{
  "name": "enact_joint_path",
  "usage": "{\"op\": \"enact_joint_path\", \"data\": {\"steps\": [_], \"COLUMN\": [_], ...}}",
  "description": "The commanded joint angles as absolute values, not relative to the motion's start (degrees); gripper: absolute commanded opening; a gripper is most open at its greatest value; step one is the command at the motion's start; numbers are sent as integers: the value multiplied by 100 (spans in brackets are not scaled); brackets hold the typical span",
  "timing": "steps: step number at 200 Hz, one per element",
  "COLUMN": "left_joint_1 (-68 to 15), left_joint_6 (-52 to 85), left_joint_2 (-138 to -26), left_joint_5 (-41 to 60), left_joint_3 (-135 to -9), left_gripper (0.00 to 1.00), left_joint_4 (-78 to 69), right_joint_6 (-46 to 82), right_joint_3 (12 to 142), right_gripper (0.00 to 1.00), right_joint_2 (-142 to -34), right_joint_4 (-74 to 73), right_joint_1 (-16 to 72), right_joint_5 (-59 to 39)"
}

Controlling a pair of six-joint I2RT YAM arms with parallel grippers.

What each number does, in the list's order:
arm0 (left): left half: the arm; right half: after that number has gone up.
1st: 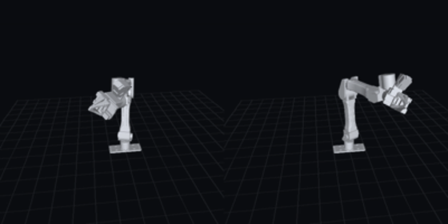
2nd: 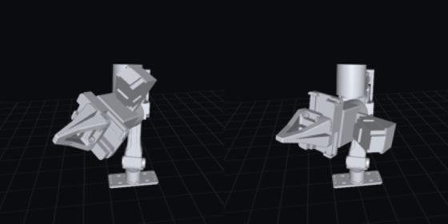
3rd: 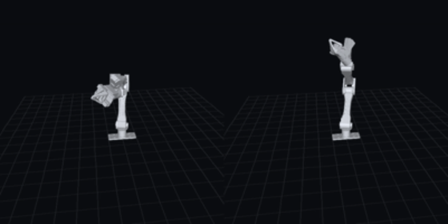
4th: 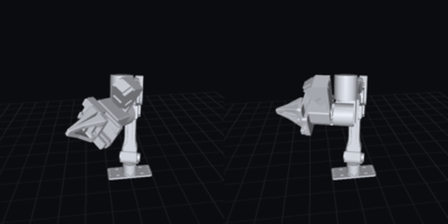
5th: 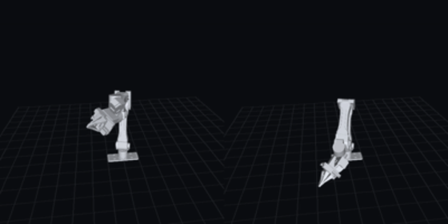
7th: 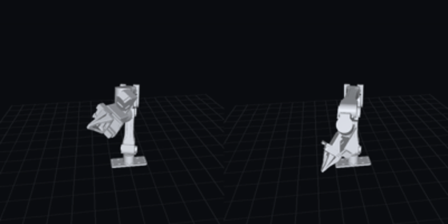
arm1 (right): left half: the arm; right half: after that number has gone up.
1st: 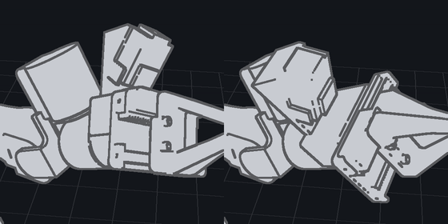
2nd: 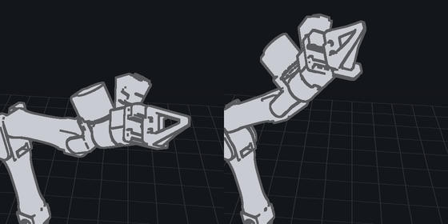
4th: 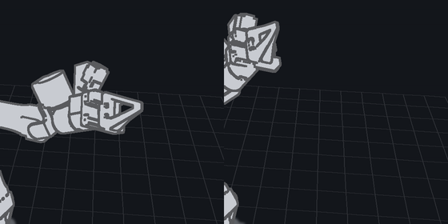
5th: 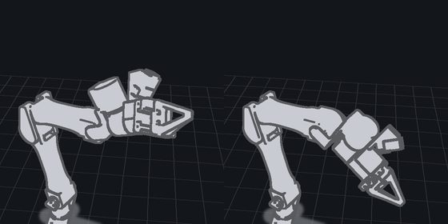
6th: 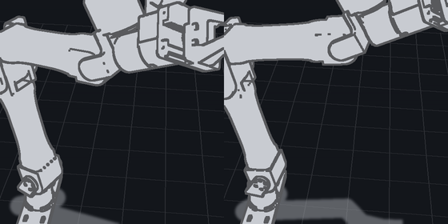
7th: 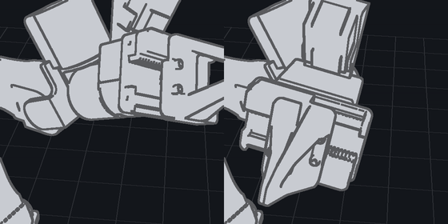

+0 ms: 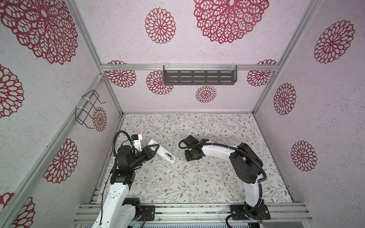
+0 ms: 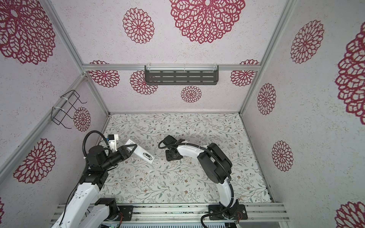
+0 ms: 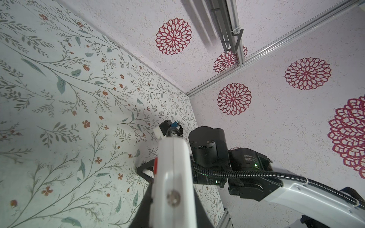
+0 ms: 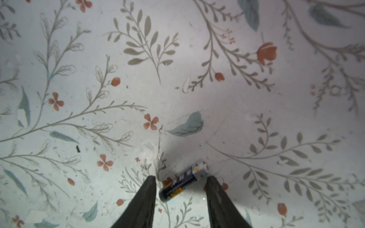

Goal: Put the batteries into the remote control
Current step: 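Lower the open right gripper over the second blue battery on the table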

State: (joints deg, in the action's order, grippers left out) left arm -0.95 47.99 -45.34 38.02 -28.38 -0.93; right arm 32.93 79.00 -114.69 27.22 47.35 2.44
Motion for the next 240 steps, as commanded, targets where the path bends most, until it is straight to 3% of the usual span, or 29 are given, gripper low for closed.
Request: {"op": "enact_joint_path", "data": {"steps": [1,137,240], "left_joint_1": [-52,-44,-44], "left_joint_6": [4834,4808,4808], "left_joint_2": [-4491,-4447,-4496], "left_joint_5": [3894,3880,3885], "left_joint_3": [-2804,-2821,-2830], "left_gripper": [6,6,6], "left_joint_4": [-365,-281,-297], "right_joint_6": [3200,2409,2152], "right_joint_3": [7910,7698,7199], "right_gripper": [41,21,23], "right_joint_2": [-11534,-11431,-11111], "right_joint_4": [3190,3407,3606], "right_joint_1": [4816,4872,4599], "right_joint_5": [503,699,824]}}
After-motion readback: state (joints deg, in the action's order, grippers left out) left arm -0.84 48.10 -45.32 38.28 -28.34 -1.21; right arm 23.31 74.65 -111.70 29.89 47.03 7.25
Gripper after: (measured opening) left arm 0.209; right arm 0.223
